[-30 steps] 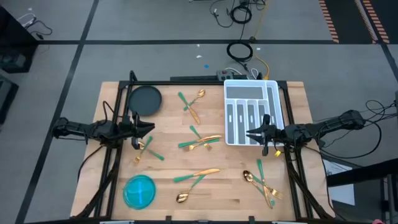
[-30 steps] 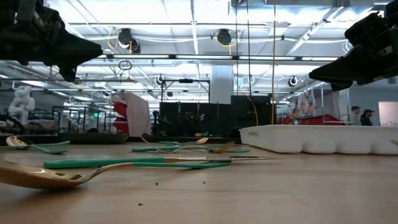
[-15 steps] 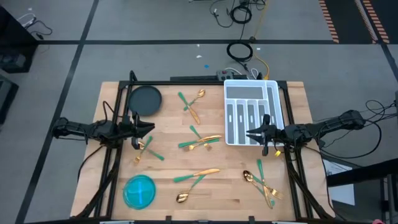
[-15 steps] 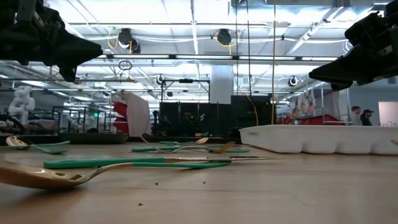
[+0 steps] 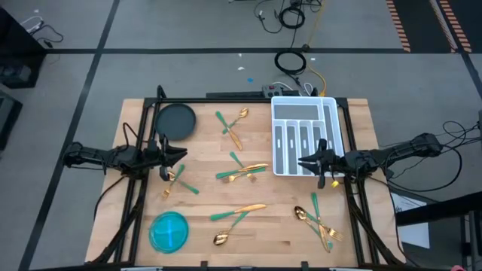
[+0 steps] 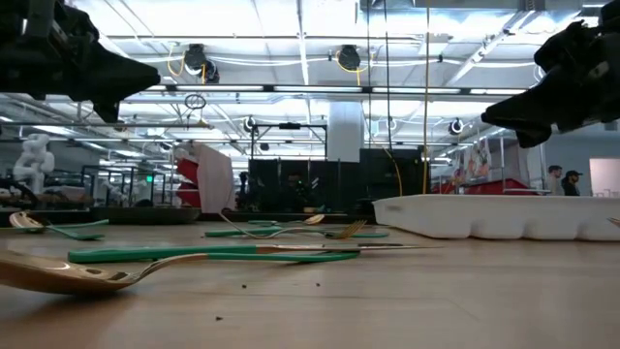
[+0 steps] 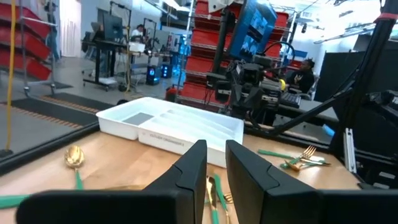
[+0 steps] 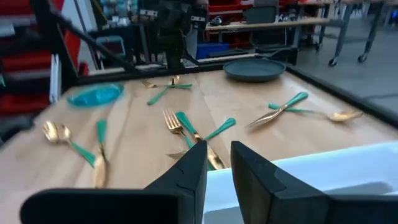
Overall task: Sort silverware
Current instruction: Put the bottom right green fork into the middle right slot of the white silverware tray
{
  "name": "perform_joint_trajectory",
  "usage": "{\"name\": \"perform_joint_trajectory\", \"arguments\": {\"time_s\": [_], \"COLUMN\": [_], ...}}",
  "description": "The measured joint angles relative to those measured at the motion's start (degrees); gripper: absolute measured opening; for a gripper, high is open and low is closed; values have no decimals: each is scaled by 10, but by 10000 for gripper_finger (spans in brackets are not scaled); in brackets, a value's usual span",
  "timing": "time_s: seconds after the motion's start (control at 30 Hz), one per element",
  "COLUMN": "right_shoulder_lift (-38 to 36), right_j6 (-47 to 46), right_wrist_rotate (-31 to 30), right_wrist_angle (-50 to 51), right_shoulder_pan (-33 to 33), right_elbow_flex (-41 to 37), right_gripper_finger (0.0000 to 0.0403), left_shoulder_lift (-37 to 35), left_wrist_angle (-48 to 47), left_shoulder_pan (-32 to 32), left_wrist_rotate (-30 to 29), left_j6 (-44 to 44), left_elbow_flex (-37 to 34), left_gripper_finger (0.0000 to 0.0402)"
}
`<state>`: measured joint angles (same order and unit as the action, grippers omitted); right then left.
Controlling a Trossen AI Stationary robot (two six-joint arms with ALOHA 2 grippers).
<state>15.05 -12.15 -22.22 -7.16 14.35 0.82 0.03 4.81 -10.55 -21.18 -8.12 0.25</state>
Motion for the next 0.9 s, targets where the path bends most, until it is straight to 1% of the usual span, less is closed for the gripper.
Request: {"name": "perform_joint_trajectory", "arguments": {"time_s": [0.17,0.27,0.4,0.53,0.67,0.73,0.8,0.9], "right_shoulder_lift": [0,0,0,0,0,0,0,0], "right_j6": [-74,-84,-93,-144,-186,-206,-232,-201], "right_wrist_rotate": [-3,-4,-5,8,58,61,61,59], "right_wrist_angle": [-74,-131,-215,-266,-318,-353,-389,-417], "right_shoulder_pan": [0,0,0,0,0,0,0,0], "right_elbow_flex": [0,0,0,0,2,11,23,41], "right_gripper_finger": [66,66,66,66,66,66,66,66], "left_shoulder_lift": [0,0,0,0,0,0,0,10], "left_wrist_angle": [10,26,69,148,280,339,345,354], "left_shoulder_pan": [0,0,0,0,0,0,0,0], "left_wrist_rotate": [-5,-30,-27,-20,-2,19,34,54], "left_j6": [-5,-4,-17,-64,-67,-86,-102,-111], "left_elbow_flex": [0,0,0,0,0,2,16,54], "left_gripper_finger": [67,67,67,67,67,67,67,67]}}
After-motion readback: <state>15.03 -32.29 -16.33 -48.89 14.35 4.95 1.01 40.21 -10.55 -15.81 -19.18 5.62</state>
